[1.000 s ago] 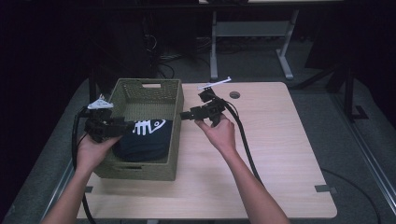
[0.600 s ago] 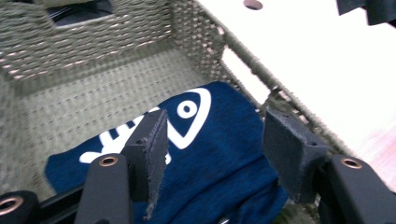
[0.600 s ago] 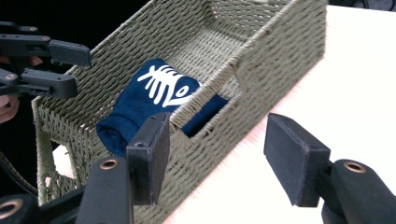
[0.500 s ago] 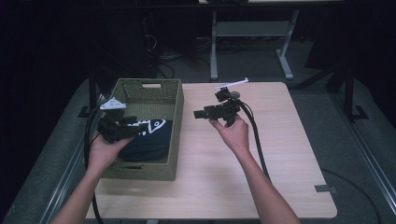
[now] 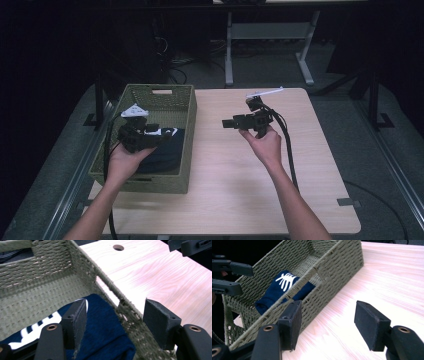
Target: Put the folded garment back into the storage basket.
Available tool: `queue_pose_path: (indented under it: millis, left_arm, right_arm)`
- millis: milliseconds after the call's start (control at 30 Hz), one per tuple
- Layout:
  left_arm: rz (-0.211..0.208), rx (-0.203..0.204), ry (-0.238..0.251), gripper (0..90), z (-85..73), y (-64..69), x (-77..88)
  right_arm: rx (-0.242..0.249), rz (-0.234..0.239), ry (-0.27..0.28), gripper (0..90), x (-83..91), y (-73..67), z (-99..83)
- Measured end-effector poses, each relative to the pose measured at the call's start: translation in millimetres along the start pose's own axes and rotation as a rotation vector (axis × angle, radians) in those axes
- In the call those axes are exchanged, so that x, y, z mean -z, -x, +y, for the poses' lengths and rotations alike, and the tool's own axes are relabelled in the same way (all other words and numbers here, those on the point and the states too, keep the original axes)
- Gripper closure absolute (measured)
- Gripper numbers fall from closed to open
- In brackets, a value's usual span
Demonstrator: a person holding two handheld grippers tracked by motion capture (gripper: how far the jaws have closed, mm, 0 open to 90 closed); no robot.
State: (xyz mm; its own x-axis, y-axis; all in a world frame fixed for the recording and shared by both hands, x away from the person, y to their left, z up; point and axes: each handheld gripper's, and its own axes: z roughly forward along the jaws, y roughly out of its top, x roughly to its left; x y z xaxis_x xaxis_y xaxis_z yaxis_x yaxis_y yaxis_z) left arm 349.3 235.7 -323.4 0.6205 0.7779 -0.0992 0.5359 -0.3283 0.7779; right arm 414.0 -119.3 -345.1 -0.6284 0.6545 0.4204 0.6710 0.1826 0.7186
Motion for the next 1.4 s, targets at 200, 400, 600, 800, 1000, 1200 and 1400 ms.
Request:
queue_pose_path:
  millis: [200,400,600,800,1000,1200,1400]
  left_arm:
    - [-0.029,-0.004,0.006,34.3,4.6,11.7,-8.5]
    - [-0.053,-0.015,0.008,34.2,8.9,23.6,-17.9]
    - [-0.070,-0.035,0.005,34.1,14.6,34.2,-26.1]
    - [-0.083,-0.047,0.010,33.8,19.4,42.5,-31.1]
    - [-0.098,-0.054,0.015,32.2,22.7,51.1,-37.2]
    - [-0.105,-0.062,0.020,30.0,27.3,61.7,-44.0]
    - [-0.097,-0.085,0.009,27.6,29.2,72.2,-52.2]
  right_arm:
    - [-0.014,-0.015,0.006,38.0,10.5,10.2,-6.3]
    - [-0.020,-0.020,0.014,38.0,18.6,20.2,-13.5]
    - [-0.035,-0.023,0.022,37.8,27.0,29.3,-20.0]
    - [-0.046,-0.028,0.021,37.6,34.0,37.2,-25.6]
    - [-0.054,-0.036,0.031,37.3,42.5,44.2,-30.6]
    - [-0.059,-0.047,0.024,37.1,48.7,51.0,-36.4]
    - [-0.074,-0.056,0.037,36.3,57.1,60.3,-42.8]
